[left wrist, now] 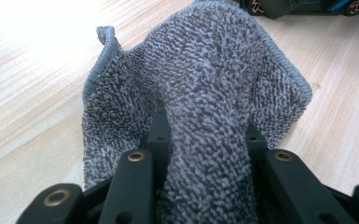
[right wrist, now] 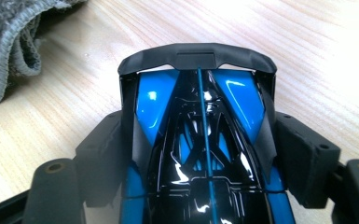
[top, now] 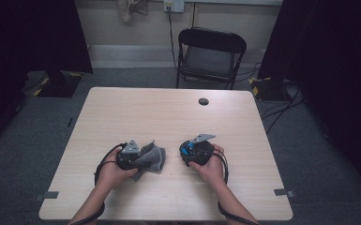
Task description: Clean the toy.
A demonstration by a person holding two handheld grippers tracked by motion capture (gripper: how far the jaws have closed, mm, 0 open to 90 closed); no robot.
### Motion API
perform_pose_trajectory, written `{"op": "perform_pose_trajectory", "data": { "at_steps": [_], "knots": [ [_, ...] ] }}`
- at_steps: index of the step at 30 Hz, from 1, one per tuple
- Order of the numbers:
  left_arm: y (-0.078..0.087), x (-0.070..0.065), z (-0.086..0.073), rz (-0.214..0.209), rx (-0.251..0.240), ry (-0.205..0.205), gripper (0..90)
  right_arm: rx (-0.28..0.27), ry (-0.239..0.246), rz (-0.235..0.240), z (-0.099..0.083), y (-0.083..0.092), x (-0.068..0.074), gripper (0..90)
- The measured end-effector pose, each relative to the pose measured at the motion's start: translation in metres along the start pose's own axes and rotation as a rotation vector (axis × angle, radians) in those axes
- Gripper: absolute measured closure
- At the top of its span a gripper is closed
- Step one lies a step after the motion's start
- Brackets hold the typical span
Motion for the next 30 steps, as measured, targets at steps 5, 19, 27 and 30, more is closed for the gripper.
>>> {"op": "perform_pose_trajectory", "data": {
  "at_steps": [5, 19, 27, 30],
  "knots": [
    [0.000, 0.000, 0.001, 0.001, 0.005, 0.013, 66.3, 0.001, -0.006, -0.008, 0.000, 0.000, 0.001, 25.8],
    [0.007, 0.005, 0.011, 0.005, -0.038, 0.077, 68.3, 0.019, 0.003, 0.021, -0.001, 0.006, 0.001, 26.0],
    [0.015, 0.007, 0.022, 0.013, -0.098, 0.113, 69.0, -0.004, -0.019, 0.063, -0.004, 0.019, -0.001, 26.0],
    [0.018, 0.007, 0.028, 0.015, -0.116, 0.121, 69.3, -0.020, -0.024, 0.072, -0.004, 0.024, -0.001, 26.0]
  ]
}}
Point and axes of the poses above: each handheld gripper's, and its own axes: y roughly backward along the jaws, z roughly out of its top, x roughly to its left, the point moved 7 cm from there along -y, roughly forward along the jaws, and after that the axes turned 3 degrees about y, right-handed, at the moved point
